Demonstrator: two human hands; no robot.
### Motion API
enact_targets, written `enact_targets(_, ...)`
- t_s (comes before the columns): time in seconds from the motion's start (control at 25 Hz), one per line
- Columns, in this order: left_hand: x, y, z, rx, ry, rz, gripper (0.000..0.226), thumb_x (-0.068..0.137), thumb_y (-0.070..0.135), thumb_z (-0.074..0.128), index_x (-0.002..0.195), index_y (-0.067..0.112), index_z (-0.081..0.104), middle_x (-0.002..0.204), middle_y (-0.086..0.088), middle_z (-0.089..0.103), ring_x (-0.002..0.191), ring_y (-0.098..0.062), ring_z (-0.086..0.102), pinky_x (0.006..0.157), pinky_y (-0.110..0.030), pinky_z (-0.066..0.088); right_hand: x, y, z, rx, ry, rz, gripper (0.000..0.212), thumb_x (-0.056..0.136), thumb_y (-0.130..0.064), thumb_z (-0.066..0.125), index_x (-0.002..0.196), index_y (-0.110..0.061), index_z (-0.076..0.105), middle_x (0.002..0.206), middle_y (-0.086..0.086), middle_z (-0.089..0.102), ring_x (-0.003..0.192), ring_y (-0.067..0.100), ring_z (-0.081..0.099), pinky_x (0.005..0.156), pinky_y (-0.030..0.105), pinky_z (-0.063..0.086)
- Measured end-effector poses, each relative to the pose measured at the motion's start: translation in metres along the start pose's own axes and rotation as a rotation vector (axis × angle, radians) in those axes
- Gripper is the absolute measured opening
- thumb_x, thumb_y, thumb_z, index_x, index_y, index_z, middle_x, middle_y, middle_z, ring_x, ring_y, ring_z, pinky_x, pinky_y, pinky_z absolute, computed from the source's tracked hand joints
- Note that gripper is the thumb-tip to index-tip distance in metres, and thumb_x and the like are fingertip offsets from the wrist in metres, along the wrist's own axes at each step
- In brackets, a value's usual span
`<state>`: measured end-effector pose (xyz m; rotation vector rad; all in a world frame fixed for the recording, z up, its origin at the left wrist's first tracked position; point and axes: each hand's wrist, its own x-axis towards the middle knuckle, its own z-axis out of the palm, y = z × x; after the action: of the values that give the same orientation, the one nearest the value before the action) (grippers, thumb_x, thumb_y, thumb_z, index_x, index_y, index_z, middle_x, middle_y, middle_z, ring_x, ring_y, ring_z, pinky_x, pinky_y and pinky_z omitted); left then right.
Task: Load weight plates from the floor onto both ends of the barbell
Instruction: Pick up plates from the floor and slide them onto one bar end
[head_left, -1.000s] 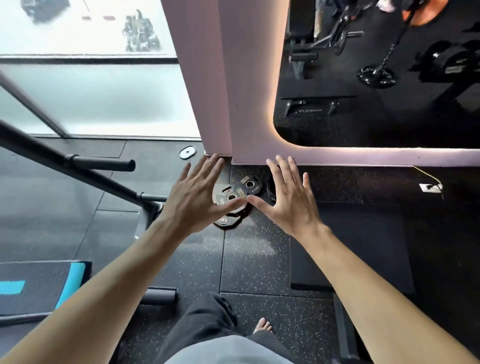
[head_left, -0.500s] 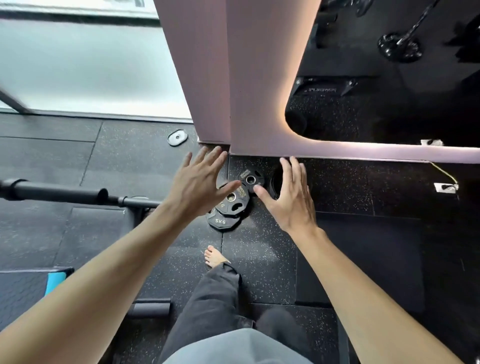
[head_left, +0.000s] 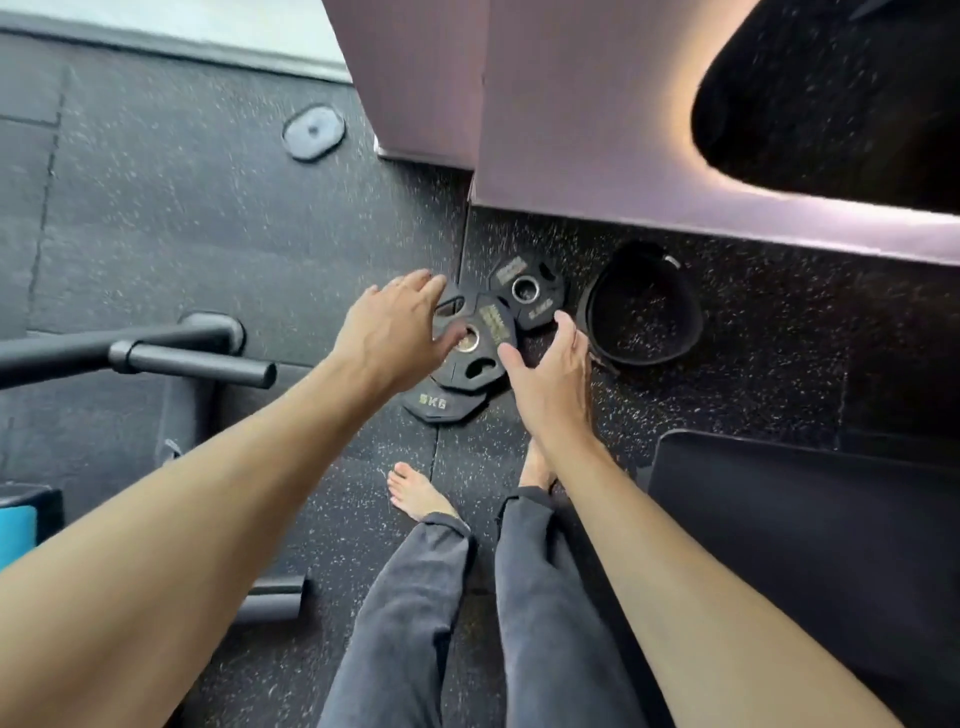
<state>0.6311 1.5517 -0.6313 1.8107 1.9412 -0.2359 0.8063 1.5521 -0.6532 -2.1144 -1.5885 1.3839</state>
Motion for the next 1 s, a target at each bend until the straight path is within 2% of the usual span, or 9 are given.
enact_targets(0.16, 0.077, -0.033, 0.129, -0.010, -0.128, -0.063, 0.069, 0.097, 0.056, 0.050, 0.149, 0.012, 0.038, 0.150, -0.008, 0.047, 0.131, -0.028, 0.052, 0.107, -0.044, 0.043, 0.101, 0.072, 0.076, 0.009, -0.028, 0.136, 0.082, 0.094, -0.038, 0.065, 0.156, -0.016, 0.017, 0.155, 0.010, 0.028, 0.136, 0.027, 0.038, 0.102, 0.031, 0.031)
enact_targets(0.28, 0.134, -0.051, 0.210, -0.010, -0.166, -0.071, 0.070, 0.095, 0.054, 0.054, 0.149, 0.013, 0.036, 0.147, -0.008, 0.048, 0.127, -0.029, 0.055, 0.102, -0.045, 0.046, 0.165, 0.125, 0.128, 0.075, -0.003, 0.252, 0.089, 0.093, -0.040, 0.065, 0.159, -0.020, 0.008, 0.158, 0.009, 0.024, 0.139, 0.027, 0.035, 0.094, 0.030, 0.028)
enact_targets(0.36, 0.173, -0.061, 0.254, -0.001, -0.150, -0.068, 0.068, 0.093, 0.053, 0.058, 0.144, 0.013, 0.039, 0.140, -0.010, 0.050, 0.123, -0.032, 0.056, 0.099, -0.047, 0.049, 0.198, 0.156, 0.165, 0.102, 0.002, 0.321, 0.093, 0.093, -0.041, 0.064, 0.159, -0.024, 0.001, 0.160, 0.013, 0.021, 0.142, 0.031, 0.034, 0.098, 0.037, 0.032)
enact_targets(0.48, 0.222, -0.073, 0.311, -0.017, -0.160, -0.079, 0.072, 0.091, 0.049, 0.063, 0.146, 0.012, 0.034, 0.145, -0.014, 0.042, 0.128, -0.035, 0.050, 0.105, -0.051, 0.045, 0.240, 0.192, 0.218, 0.075, -0.001, 0.420, 0.097, 0.092, -0.045, 0.064, 0.159, -0.026, -0.003, 0.155, 0.016, 0.029, 0.132, 0.037, 0.044, 0.091, 0.042, 0.036)
enact_targets(0.56, 0.249, -0.081, 0.343, -0.013, -0.181, -0.097, 0.083, 0.088, 0.043, 0.069, 0.153, 0.015, 0.025, 0.155, -0.018, 0.030, 0.136, -0.039, 0.040, 0.110, -0.053, 0.038, 0.264, 0.210, 0.245, 0.030, 0.019, 0.471, 0.100, 0.091, -0.050, 0.064, 0.159, -0.027, -0.006, 0.151, 0.015, 0.034, 0.124, 0.038, 0.051, 0.087, 0.043, 0.037)
enact_targets(0.68, 0.276, -0.089, 0.376, 0.036, -0.200, -0.113, 0.103, 0.081, 0.039, 0.076, 0.159, 0.022, 0.010, 0.159, -0.019, 0.021, 0.141, -0.043, 0.032, 0.113, -0.058, 0.034, 0.287, 0.228, 0.278, -0.038, 0.009, 0.496, 0.110, 0.088, -0.057, 0.064, 0.158, -0.026, -0.015, 0.154, 0.014, 0.027, 0.120, 0.039, 0.054, 0.086, 0.043, 0.039)
enact_targets(0.76, 0.290, -0.093, 0.390, 0.088, -0.186, -0.125, 0.113, 0.078, 0.040, 0.079, 0.160, 0.024, 0.003, 0.159, -0.019, 0.021, 0.142, -0.043, 0.030, 0.112, -0.060, 0.033, 0.296, 0.235, 0.297, -0.071, 0.036, 0.508, 0.120, 0.084, -0.060, 0.067, 0.156, -0.024, -0.021, 0.153, 0.015, 0.021, 0.117, 0.038, 0.052, 0.080, 0.042, 0.039)
enact_targets(0.88, 0.303, -0.097, 0.400, 0.126, -0.171, -0.160, 0.124, 0.074, 0.037, 0.084, 0.160, 0.025, -0.005, 0.146, -0.018, 0.033, 0.131, -0.039, 0.040, 0.106, -0.059, 0.040, 0.303, 0.237, 0.316, -0.106, 0.136, 0.536, 0.132, 0.076, -0.062, 0.075, 0.154, -0.022, -0.024, 0.143, 0.014, 0.024, 0.115, 0.035, 0.045, 0.073, 0.041, 0.039)
enact_targets(1.0, 0.311, -0.098, 0.402, 0.101, -0.174, -0.175, 0.129, 0.069, 0.033, 0.089, 0.160, 0.028, -0.003, 0.139, -0.020, 0.035, 0.124, -0.037, 0.041, 0.098, -0.059, 0.046, 0.308, 0.237, 0.319, -0.102, 0.183, 0.536, 0.129, 0.076, -0.056, 0.077, 0.156, -0.021, -0.017, 0.133, 0.013, 0.029, 0.112, 0.035, 0.045, 0.072, 0.040, 0.040)
